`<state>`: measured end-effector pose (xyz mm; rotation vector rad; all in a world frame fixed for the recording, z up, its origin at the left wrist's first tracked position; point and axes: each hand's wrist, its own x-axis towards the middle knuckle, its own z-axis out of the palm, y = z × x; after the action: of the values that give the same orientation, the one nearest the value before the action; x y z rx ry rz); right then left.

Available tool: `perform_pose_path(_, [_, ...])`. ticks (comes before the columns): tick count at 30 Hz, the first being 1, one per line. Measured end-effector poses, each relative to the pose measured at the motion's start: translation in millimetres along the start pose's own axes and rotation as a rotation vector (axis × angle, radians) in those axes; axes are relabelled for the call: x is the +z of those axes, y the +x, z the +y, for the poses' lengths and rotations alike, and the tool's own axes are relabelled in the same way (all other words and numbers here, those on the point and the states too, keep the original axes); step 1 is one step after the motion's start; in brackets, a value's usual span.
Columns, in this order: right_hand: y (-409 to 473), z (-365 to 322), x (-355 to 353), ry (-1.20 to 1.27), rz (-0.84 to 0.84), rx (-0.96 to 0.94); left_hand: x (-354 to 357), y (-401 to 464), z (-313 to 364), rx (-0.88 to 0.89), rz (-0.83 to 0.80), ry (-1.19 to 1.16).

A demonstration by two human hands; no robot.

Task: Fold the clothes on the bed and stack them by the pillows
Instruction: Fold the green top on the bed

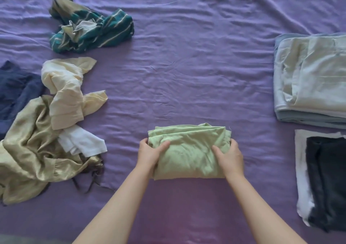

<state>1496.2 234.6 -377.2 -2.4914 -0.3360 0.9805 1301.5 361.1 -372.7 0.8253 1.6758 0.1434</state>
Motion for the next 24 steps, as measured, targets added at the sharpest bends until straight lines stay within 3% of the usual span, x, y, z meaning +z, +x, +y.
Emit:
perform_pose_path(3, [-0.2, 0.6, -6.6, 0.096, -0.034, -0.008, 2.3, -2.9, 2.1, -0.036, -0.15, -0.115])
perform_pose_path(11, [-16.7, 24.6, -52.6, 0.349, 0.195, -0.044, 34.9, -27.0, 41.4, 0.353, -0.317, 0.138])
perform_pose_path(16, [-31.3, 62.5, -103.3, 0.46, 0.344, 0.016, 94.2, -57.7, 67.6, 0.445, -0.535, 0.278])
perform_pose_path(21, [-46.4, 108.8, -160.1, 0.517, 0.569, 0.095, 169.8, -102.5, 86.2, 0.507, -0.938, 0.431])
perform_pose_path(24, [-52.4, 135.1, -191.6, 0.567, 0.681, 0.143, 225.8, -129.0, 91.4, 0.652, -0.973, 0.504])
